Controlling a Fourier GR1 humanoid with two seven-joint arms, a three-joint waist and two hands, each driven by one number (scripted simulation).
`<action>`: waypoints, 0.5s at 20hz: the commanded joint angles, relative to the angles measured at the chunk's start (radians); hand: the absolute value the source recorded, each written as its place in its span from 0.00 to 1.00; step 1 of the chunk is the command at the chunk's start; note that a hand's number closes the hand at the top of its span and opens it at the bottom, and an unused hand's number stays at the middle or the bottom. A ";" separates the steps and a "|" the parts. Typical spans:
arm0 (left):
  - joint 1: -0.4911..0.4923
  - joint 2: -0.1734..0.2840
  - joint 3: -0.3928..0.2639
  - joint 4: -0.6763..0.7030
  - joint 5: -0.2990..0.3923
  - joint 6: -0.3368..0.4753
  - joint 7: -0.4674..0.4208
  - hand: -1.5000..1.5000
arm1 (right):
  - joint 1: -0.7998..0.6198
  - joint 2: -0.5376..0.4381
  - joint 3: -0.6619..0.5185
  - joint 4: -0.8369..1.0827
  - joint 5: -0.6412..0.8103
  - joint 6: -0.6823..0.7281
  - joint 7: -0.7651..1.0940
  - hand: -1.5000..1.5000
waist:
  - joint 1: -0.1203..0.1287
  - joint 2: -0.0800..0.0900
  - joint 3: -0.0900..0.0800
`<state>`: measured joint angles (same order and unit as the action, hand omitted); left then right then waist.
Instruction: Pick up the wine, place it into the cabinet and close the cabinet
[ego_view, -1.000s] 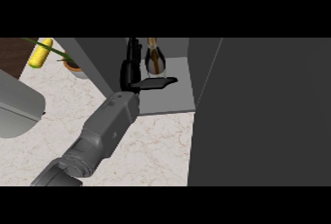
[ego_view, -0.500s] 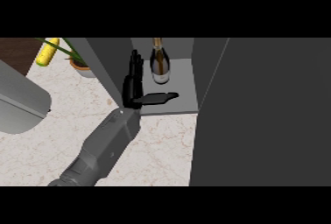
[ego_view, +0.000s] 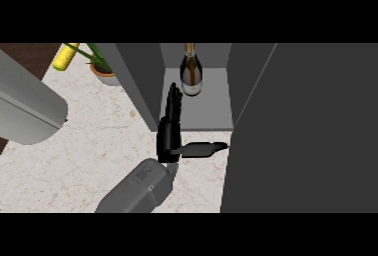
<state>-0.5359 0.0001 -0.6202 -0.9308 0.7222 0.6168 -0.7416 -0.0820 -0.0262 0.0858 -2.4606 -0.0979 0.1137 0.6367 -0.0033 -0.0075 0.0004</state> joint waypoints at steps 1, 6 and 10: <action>0.089 0.013 -0.032 -0.163 -0.060 0.038 0.024 0.00 | -0.002 -0.020 -0.032 -0.120 -0.062 -0.015 0.079 0.00 | 0.005 0.003 0.000; 0.243 0.031 -0.134 -0.439 -0.116 0.176 0.088 0.00 | 0.152 0.023 0.053 -0.120 0.001 0.026 -0.053 0.00 | 0.007 0.001 0.000; 0.327 0.135 -0.186 -0.641 -0.175 0.270 0.196 0.00 | 0.055 -0.034 -0.026 -0.131 -0.064 0.011 0.038 0.00 | 0.011 0.001 0.000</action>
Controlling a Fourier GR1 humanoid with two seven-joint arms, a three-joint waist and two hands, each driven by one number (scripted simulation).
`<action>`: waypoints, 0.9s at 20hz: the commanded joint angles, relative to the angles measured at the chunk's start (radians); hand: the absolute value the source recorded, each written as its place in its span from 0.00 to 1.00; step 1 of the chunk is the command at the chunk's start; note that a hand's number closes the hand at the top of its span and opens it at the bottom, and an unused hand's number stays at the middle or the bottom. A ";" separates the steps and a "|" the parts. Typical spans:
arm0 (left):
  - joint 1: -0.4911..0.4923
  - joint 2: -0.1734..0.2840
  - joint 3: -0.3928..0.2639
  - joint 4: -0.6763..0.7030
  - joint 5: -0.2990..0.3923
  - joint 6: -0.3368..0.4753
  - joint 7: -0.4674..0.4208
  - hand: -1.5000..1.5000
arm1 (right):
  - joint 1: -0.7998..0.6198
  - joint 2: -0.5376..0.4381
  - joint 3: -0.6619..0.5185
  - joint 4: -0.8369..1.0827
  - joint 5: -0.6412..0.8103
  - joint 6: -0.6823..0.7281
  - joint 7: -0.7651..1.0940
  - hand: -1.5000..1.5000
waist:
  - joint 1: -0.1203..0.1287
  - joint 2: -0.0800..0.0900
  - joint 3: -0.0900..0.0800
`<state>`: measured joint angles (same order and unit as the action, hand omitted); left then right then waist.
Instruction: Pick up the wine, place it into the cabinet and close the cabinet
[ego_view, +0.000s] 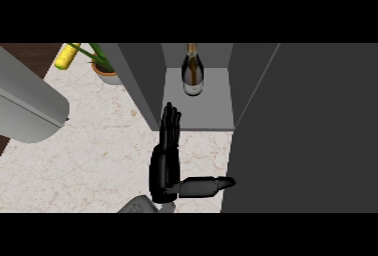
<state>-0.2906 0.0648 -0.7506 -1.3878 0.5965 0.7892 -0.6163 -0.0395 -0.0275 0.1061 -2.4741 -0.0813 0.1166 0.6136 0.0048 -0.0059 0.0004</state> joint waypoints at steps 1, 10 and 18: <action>0.113 0.022 -0.042 -0.135 -0.071 0.078 0.025 0.00 | 0.042 0.015 0.032 -0.066 0.005 0.000 -0.015 0.00 | -0.003 0.003 0.000; 0.279 0.176 -0.087 -0.398 -0.117 0.014 0.060 0.00 | 0.062 -0.040 -0.074 -0.042 -0.207 0.088 0.016 0.00 | -0.004 0.003 0.001; 0.409 0.373 -0.066 -0.615 -0.101 -0.088 0.102 0.00 | 0.038 -0.034 0.040 -0.081 -0.157 0.097 0.117 1.00 | -0.001 0.002 0.000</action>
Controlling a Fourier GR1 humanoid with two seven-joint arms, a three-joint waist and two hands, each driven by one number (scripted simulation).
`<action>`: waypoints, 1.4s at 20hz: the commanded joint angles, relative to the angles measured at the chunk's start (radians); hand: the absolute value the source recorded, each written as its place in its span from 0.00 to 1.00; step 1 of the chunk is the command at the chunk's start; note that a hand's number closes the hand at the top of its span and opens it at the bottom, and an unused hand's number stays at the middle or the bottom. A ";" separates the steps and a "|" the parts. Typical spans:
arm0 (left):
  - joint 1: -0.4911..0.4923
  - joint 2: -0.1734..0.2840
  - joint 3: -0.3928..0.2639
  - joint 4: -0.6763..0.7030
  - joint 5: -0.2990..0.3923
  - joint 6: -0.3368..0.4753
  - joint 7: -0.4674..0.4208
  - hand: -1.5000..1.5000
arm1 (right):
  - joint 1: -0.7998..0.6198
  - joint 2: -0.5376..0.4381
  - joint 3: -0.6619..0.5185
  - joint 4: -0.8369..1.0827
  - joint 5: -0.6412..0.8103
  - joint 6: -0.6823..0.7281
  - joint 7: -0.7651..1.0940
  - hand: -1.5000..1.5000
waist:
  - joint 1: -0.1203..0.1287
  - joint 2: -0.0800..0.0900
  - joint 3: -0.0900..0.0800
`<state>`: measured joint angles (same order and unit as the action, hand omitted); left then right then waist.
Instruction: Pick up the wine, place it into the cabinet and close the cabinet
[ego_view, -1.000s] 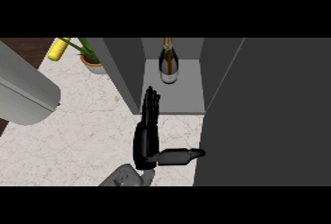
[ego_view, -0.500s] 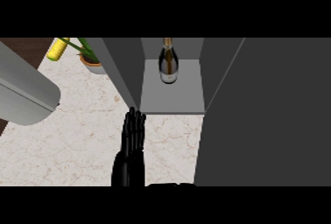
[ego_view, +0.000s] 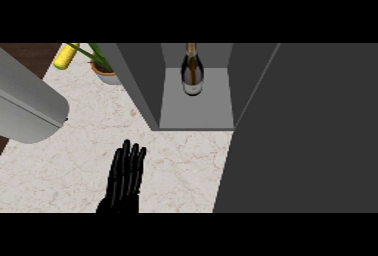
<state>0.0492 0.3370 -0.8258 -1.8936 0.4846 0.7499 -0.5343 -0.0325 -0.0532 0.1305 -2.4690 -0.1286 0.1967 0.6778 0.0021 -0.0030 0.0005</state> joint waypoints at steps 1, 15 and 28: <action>0.110 0.124 0.029 -0.103 0.037 -0.121 -0.033 0.00 | 0.064 0.010 0.063 -0.030 -0.033 0.047 -0.044 1.00 | 0.003 0.001 -0.001; 0.195 0.252 0.275 -0.191 0.147 -0.237 -0.023 0.00 | 0.189 0.053 0.264 -0.085 -0.142 0.005 0.089 1.00 | -0.003 0.000 -0.001; 0.341 0.424 0.634 -0.228 0.373 -0.462 0.014 0.00 | 0.119 0.053 0.713 -0.114 0.126 -0.078 0.101 1.00 | -0.003 -0.005 -0.002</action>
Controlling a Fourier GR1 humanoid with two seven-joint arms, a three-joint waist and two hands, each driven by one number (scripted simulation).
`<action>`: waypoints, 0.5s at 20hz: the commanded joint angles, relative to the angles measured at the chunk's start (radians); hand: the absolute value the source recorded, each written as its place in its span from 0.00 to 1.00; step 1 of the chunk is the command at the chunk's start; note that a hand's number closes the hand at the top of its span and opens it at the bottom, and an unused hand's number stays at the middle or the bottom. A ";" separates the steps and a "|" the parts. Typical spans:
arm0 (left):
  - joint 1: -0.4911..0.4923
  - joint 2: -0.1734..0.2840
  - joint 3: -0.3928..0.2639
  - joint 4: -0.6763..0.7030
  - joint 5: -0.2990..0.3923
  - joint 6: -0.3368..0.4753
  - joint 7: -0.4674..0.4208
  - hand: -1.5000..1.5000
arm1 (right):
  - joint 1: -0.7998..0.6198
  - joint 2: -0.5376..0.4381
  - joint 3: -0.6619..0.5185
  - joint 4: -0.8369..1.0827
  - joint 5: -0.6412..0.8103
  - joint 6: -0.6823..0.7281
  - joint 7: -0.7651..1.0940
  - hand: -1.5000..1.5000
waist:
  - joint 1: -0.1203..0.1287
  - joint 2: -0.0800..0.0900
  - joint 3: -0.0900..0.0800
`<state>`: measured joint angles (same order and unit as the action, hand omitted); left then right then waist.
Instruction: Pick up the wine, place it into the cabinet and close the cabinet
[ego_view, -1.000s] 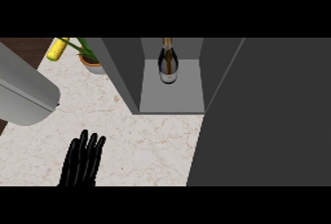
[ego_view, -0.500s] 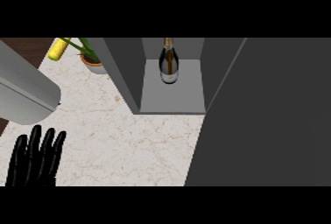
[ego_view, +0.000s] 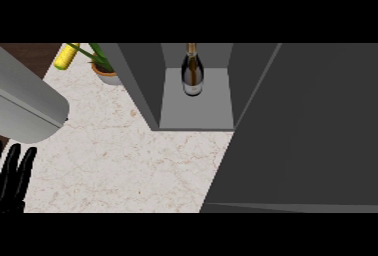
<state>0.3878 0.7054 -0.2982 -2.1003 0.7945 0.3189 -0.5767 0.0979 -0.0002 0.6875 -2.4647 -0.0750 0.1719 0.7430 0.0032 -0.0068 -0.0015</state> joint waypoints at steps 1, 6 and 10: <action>0.049 0.037 0.089 0.000 0.032 -0.063 0.005 0.00 | -0.036 0.000 0.208 -0.103 0.120 -0.095 0.054 1.00 | 0.001 -0.002 0.000; 0.031 0.058 0.158 0.059 0.091 -0.148 0.031 0.00 | -0.089 -0.001 0.299 -0.029 0.151 -0.221 0.005 1.00 | 0.002 -0.004 -0.003; 0.037 0.072 0.196 0.042 0.101 -0.166 0.045 0.00 | -0.145 -0.003 0.310 0.012 0.199 -0.283 -0.022 1.00 | 0.005 -0.005 -0.003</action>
<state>0.4198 0.7625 -0.1379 -2.0517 0.8794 0.1786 -0.5462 0.0603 -0.0774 0.7610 -2.4687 0.0105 -0.0185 0.6910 0.0068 -0.0098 -0.0033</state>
